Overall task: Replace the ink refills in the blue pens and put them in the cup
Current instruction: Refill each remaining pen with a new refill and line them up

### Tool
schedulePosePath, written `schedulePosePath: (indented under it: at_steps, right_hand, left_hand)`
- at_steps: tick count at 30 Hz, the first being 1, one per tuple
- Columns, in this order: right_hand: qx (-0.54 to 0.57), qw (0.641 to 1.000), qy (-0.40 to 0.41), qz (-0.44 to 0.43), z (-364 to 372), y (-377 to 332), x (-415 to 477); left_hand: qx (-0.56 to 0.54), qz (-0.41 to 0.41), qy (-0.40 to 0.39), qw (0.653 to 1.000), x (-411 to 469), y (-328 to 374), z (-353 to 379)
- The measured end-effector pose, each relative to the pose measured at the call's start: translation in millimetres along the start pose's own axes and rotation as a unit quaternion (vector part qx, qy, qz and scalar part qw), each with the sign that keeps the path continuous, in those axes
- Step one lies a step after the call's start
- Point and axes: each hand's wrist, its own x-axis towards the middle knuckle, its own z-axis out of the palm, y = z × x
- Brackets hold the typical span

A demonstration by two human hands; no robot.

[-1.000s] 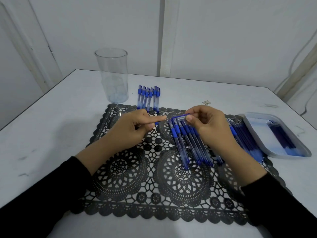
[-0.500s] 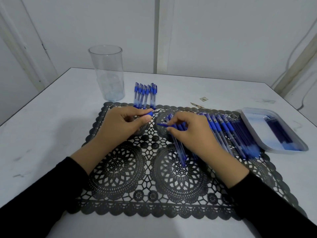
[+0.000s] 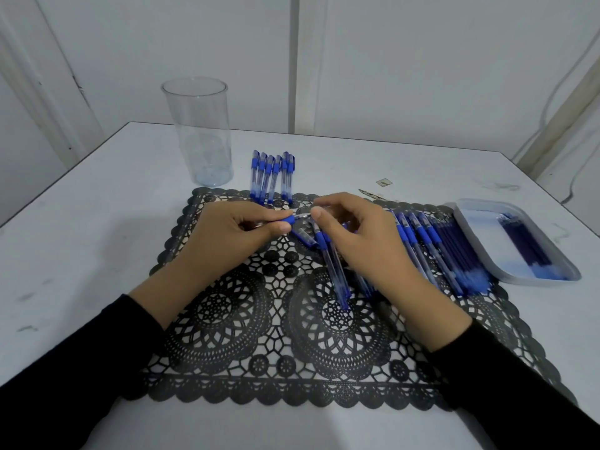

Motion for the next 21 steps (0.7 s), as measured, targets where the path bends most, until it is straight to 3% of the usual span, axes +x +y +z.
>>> schedulePosePath:
  at_steps: [10,16,21]
  right_hand:
    - [0.079,0.994,-0.070,0.006,-0.3,2.8,3.4]
    - [0.032,0.998,-0.054,-0.013,2.4,0.5,-0.5]
    - [0.079,0.995,-0.061,0.003,3.9,1.9,-1.6]
  left_hand:
    - [-0.001,0.035,-0.028,0.999,-0.1,4.8,1.9]
    - [-0.002,0.039,-0.030,0.999,0.2,3.4,-0.3]
    - [0.012,0.050,-0.032,0.998,0.9,1.9,-0.8]
